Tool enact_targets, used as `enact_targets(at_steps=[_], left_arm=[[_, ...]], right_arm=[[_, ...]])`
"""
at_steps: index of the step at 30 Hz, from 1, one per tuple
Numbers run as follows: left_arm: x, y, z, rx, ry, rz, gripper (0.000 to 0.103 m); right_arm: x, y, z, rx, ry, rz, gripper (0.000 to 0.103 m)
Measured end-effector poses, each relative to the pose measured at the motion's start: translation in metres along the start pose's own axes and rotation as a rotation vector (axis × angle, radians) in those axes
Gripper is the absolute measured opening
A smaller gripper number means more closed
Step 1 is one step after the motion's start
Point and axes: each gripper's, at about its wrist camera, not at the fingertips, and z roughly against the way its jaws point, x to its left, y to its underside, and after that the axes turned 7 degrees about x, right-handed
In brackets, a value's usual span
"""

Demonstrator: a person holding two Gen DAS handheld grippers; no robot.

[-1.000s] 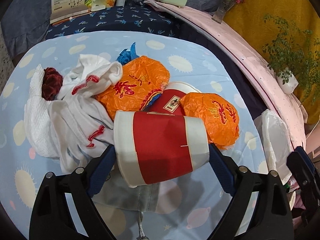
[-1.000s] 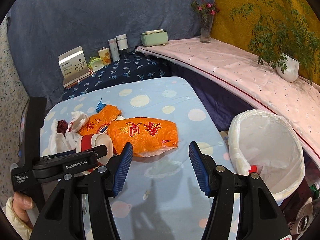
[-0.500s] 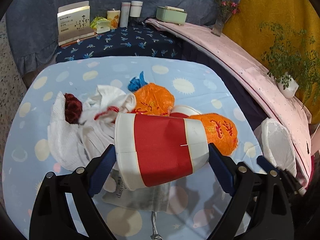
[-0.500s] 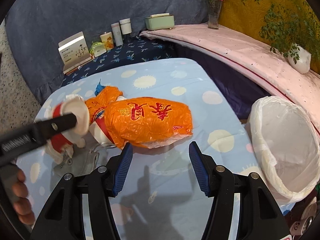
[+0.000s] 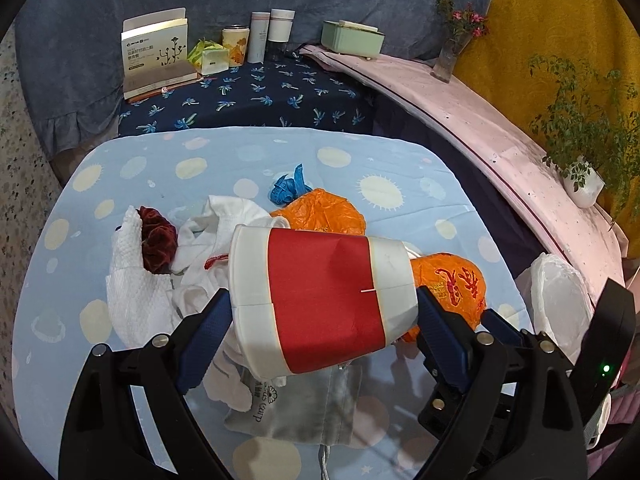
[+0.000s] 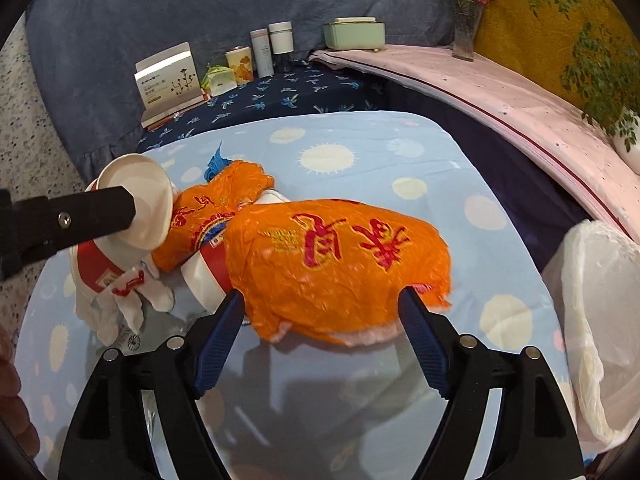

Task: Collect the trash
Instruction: 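Grasp the red-and-white paper cup with the left tool while the right tool grasps the orange bag, then carry the paper cup and orange bag with both tools over the white bin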

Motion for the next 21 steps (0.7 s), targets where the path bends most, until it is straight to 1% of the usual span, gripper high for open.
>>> enact_targets(at_steps=[1,2,3,4,5,6,7,9,11,16,21], left_arm=[[-0.001,0.000,-0.002,0.003,-0.003,-0.002,0.086],[-0.002,0.000,-0.004,0.005,-0.004,-0.005,0.086],[-0.002,0.001,-0.005,0.007,-0.005,-0.008,0.086],[-0.003,0.001,-0.006,0.010,-0.006,-0.011,0.086],[-0.004,0.002,-0.007,0.011,-0.007,-0.013,0.086],[-0.005,0.002,-0.007,0.011,-0.007,-0.015,0.086],[-0.006,0.003,-0.007,0.011,-0.009,-0.018,0.086],[-0.009,0.004,-0.008,0.014,-0.009,-0.022,0.086],[-0.013,0.005,-0.006,0.015,-0.002,-0.025,0.086],[-0.035,0.007,0.002,0.002,0.021,-0.061,0.086],[-0.068,0.008,0.015,-0.019,0.061,-0.112,0.086]], right_arm=[[0.001,-0.001,-0.003,0.004,-0.002,0.005,0.074],[0.001,-0.002,-0.006,0.011,-0.009,0.008,0.065],[0.001,-0.003,-0.009,0.019,-0.014,0.009,0.050],[0.000,-0.003,-0.012,0.033,-0.023,0.007,0.045],[-0.001,-0.002,-0.014,0.041,-0.028,0.001,0.034],[-0.003,-0.001,-0.014,0.044,-0.029,-0.003,0.018],[-0.004,-0.001,-0.014,0.049,-0.034,-0.004,0.015],[-0.008,0.000,-0.008,0.034,-0.040,-0.013,0.009],[-0.013,0.000,0.002,0.013,-0.032,-0.020,0.008],[-0.037,-0.001,0.038,-0.054,-0.010,-0.069,0.007],[-0.066,-0.004,0.080,-0.129,0.026,-0.115,0.007]])
